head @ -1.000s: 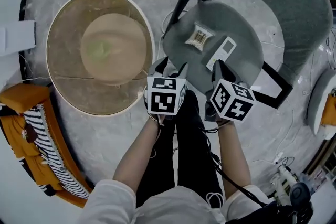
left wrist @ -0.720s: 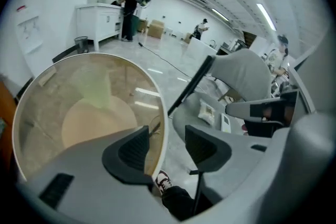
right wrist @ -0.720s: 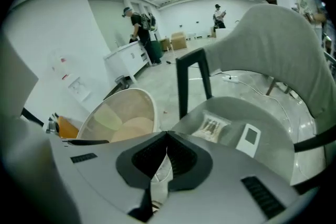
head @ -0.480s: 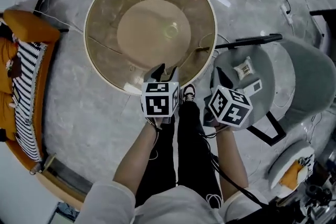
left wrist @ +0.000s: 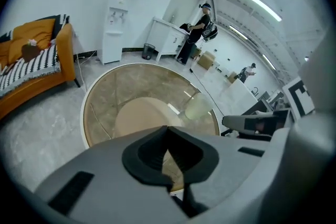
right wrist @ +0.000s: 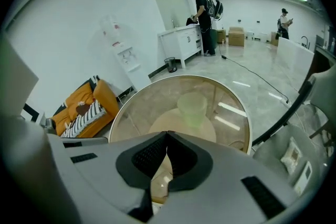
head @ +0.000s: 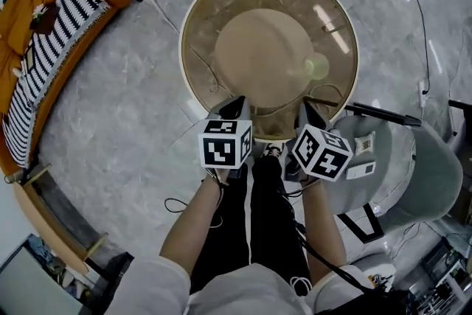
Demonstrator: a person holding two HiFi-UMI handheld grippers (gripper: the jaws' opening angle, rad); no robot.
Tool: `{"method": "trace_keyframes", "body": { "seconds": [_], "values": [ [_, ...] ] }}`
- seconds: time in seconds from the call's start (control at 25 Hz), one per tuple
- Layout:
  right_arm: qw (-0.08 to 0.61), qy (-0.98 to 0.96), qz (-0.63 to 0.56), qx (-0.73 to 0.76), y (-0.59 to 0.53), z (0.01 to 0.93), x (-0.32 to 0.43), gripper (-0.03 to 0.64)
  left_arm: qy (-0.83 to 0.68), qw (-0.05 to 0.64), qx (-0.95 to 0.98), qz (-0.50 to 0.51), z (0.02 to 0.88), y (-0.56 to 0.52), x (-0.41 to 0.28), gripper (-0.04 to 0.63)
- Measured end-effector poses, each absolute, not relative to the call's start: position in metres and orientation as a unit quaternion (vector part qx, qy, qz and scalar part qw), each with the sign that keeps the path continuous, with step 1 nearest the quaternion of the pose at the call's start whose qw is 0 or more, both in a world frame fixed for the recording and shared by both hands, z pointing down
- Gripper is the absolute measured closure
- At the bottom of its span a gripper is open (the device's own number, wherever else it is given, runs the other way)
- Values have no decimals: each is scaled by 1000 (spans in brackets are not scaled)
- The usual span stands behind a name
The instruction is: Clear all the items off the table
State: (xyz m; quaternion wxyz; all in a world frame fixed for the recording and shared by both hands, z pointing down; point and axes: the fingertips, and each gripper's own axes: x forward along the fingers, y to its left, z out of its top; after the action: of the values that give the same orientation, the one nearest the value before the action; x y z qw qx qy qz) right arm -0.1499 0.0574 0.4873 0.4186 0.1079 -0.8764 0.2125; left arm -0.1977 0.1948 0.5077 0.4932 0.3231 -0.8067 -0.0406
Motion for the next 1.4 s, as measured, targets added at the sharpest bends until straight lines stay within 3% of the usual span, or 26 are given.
{"method": "trace_keyframes", "body": {
  "seconds": [0.28, 0.56, 0.64, 1.08, 1.4],
  "values": [
    [433, -873, 204, 92, 80, 491, -156, 592, -813, 495, 302, -55, 509, 223, -200, 588],
    [426, -870, 217, 117, 50, 498, -146, 592, -799, 474, 369, -29, 507, 179, -190, 579],
    [425, -868, 224, 128, 39, 501, -139, 592, -791, 469, 393, -14, 508, 162, -187, 510],
    [424, -851, 255, 174, -23, 524, -105, 592, -748, 440, 490, 88, 521, 59, -196, 268],
    [429, -846, 264, 173, -56, 539, -99, 592, -729, 414, 517, 173, 535, 3, -208, 223]
  ]
}}
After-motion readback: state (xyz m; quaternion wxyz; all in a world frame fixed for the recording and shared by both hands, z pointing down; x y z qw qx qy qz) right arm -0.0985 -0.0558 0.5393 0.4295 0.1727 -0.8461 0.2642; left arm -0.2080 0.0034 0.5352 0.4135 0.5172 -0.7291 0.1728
